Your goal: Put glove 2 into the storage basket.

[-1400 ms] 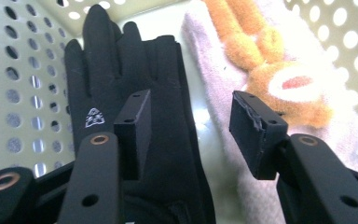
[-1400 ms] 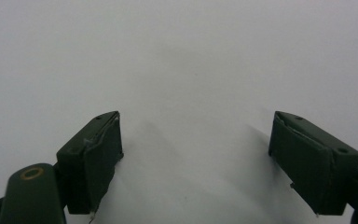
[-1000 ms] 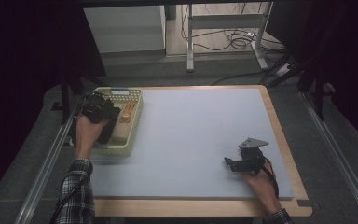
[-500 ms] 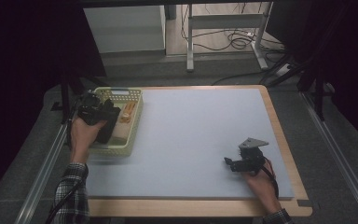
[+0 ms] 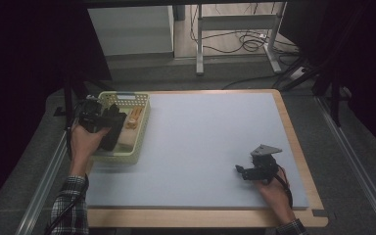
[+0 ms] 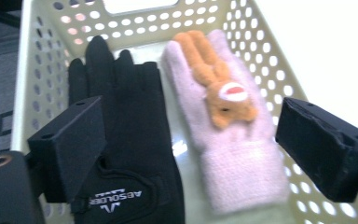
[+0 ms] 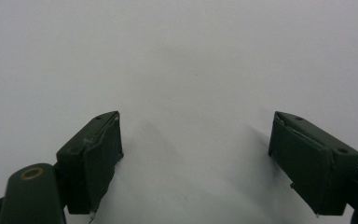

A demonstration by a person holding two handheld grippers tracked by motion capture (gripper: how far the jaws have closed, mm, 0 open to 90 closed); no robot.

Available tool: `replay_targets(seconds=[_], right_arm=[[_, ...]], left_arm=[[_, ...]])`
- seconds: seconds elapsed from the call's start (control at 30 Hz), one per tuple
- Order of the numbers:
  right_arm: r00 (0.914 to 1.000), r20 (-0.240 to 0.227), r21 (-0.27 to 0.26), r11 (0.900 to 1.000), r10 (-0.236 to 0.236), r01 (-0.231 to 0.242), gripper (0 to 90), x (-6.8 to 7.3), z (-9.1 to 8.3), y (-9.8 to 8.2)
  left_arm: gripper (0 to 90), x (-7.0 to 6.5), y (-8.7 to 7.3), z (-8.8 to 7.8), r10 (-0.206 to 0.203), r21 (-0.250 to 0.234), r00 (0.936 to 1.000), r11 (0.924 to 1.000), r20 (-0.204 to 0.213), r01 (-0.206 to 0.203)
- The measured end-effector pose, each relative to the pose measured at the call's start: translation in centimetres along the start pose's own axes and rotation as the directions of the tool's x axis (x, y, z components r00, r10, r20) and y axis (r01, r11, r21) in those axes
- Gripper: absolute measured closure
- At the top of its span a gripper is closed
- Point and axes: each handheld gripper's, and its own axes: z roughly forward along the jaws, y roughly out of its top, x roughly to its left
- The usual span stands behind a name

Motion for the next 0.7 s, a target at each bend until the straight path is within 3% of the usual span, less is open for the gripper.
replay_targets(seconds=[0.43, 0.7], right_arm=[[1.0000, 0.003, -0.001, 1.000, 0.000, 0.000, 16.7, 0.0, 0.0, 0.0], [1.0000, 0.003, 0.001, 1.000, -0.001, 0.001, 16.7, 0.0, 0.0, 0.0]], left_arm=[[3.7, -1.7, -0.5, -1.6, 0.041, -0.060, 0.9954, 0.9976, 0.086, -0.036], [3.3, -3.4, -1.0, -2.5, 0.081, -0.097, 0.9872, 0.9930, 0.137, -0.068]])
